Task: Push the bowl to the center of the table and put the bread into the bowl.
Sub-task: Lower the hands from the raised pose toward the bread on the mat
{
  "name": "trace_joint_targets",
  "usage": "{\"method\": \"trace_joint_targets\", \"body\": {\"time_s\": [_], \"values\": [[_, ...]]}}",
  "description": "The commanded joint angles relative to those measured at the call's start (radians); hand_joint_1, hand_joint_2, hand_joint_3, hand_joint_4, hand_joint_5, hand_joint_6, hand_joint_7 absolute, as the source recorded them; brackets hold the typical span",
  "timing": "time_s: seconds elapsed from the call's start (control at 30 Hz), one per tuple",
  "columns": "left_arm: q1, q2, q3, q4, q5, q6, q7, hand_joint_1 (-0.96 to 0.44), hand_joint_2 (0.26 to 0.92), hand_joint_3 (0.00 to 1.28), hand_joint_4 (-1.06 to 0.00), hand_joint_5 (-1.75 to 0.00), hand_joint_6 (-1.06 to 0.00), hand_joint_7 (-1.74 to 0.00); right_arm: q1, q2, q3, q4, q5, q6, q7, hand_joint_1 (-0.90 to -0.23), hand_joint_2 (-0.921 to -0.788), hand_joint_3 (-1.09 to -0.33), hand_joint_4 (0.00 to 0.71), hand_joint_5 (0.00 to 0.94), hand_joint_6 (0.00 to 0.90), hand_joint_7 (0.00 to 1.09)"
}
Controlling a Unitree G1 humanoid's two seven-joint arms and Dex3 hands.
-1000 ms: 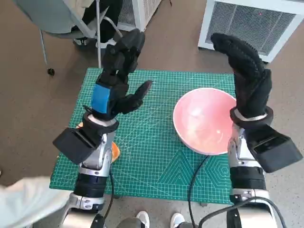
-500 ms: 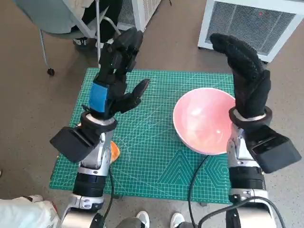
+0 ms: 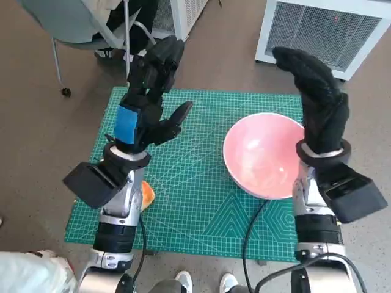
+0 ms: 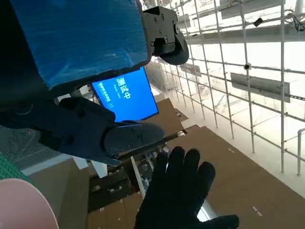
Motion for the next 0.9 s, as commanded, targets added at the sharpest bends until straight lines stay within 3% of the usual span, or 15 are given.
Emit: {"method": "trace_joint_targets", "body": {"time_s": [0.03, 0.17, 0.3, 0.47, 0.6, 0.73, 0.9], "values": [[0.015, 0.009, 0.011, -0.015, -0.018, -0.003, -0.009, -0.35, 0.921, 0.45, -0.21, -0.03, 0.00, -0.68, 0.049, -0.059, -0.063, 0.092, 0.008, -0.046, -0.012, -0.561, -0.921, -0.776, 0.337, 0.000, 0.149, 0.40], [0.019, 0.011, 0.016, -0.008, -0.030, -0.005, -0.017, -0.34, 0.921, 0.45, -0.21, -0.03, 0.00, -0.68, 0.069, -0.086, -0.109, 0.154, -0.038, -0.071, -0.098, -0.548, -0.921, -0.833, 0.326, 0.001, 0.046, 0.57], [0.019, 0.010, 0.021, -0.003, -0.040, -0.002, -0.023, -0.34, 0.921, 0.45, -0.21, -0.03, 0.00, -0.68, 0.082, -0.108, -0.147, 0.239, -0.076, -0.070, -0.198, -0.550, -0.921, -0.851, 0.334, 0.007, 0.025, 0.63], [0.018, 0.008, 0.025, 0.001, -0.044, -0.001, -0.028, -0.34, 0.921, 0.44, -0.21, -0.03, 0.00, -0.67, 0.088, -0.127, -0.169, 0.352, -0.116, -0.057, -0.308, -0.549, -0.921, -0.852, 0.348, 0.010, 0.047, 0.62], [0.016, 0.006, 0.027, 0.003, -0.044, 0.000, -0.029, -0.34, 0.921, 0.44, -0.21, -0.03, 0.00, -0.67, 0.087, -0.129, -0.180, 0.429, -0.113, -0.027, -0.351, -0.539, -0.921, -0.854, 0.355, 0.008, 0.078, 0.58], [0.015, 0.005, 0.027, 0.001, -0.045, 0.000, -0.031, -0.34, 0.921, 0.44, -0.20, -0.02, 0.00, -0.67, 0.088, -0.112, -0.201, 0.494, -0.077, 0.013, -0.335, -0.521, -0.921, -0.858, 0.357, 0.004, 0.118, 0.51], [0.012, 0.008, 0.031, 0.005, -0.051, 0.002, -0.037, -0.33, 0.921, 0.44, -0.20, -0.02, 0.00, -0.67, 0.088, -0.085, -0.211, 0.558, -0.063, 0.087, -0.318, -0.505, -0.921, -0.862, 0.347, 0.003, 0.156, 0.41]]}}
